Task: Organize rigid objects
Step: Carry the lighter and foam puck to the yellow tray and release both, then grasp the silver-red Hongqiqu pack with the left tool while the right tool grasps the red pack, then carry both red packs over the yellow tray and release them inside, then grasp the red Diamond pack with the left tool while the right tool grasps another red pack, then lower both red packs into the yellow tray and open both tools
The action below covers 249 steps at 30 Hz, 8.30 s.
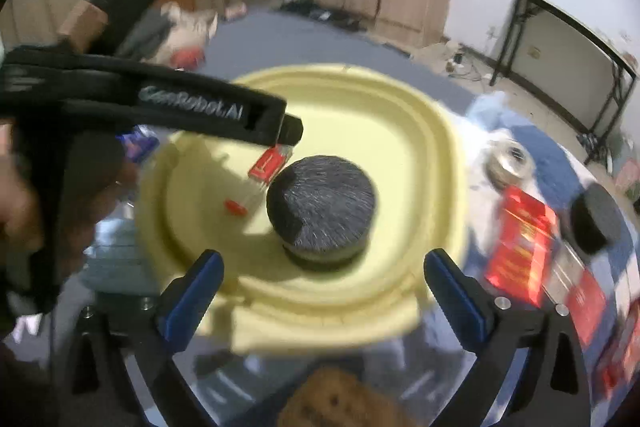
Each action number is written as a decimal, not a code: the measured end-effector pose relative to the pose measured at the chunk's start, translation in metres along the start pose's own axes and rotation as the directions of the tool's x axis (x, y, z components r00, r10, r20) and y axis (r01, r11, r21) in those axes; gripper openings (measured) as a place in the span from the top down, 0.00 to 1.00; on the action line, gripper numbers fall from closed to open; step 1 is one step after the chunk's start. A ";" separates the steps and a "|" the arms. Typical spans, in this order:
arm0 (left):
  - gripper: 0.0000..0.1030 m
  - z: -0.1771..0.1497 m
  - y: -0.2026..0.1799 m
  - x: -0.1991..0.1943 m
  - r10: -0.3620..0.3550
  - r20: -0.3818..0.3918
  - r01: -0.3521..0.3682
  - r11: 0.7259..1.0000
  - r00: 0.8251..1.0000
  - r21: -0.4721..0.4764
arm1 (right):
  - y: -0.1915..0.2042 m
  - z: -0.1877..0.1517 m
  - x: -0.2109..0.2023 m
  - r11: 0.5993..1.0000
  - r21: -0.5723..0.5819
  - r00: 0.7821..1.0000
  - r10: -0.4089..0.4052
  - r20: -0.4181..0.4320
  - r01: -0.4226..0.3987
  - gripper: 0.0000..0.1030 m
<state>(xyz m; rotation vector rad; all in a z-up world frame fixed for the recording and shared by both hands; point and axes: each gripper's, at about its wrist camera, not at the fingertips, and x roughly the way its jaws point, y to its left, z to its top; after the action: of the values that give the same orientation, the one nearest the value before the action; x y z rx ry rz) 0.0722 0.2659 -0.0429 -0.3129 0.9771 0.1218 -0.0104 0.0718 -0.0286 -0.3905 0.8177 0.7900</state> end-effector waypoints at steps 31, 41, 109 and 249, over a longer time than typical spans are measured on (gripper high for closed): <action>0.00 -0.066 -0.189 -0.036 -0.186 -0.032 0.189 0.958 0.982 0.217 | -0.301 -0.190 -0.259 0.699 0.666 0.935 -0.355 0.010 0.259 0.00; 0.00 -0.044 -0.248 0.027 -0.188 -0.109 0.214 0.917 0.976 0.337 | -0.377 -0.190 -0.194 0.669 0.704 0.962 -0.261 -0.074 0.236 0.00; 0.15 0.019 -0.106 -0.086 -0.017 0.149 -0.016 0.977 0.989 0.211 | -0.278 -0.091 -0.190 0.909 0.366 0.956 -0.262 0.128 0.200 0.13; 0.28 -0.043 0.045 0.018 -0.029 -0.141 0.018 0.997 0.990 -0.076 | -0.056 0.054 0.075 0.997 0.065 0.999 0.046 -0.004 -0.045 0.28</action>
<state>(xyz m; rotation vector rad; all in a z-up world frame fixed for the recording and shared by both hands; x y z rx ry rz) 0.0375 0.2940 -0.0894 -0.4058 1.1117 0.1161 0.0907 0.1022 -0.0507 -0.3177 0.8577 0.8030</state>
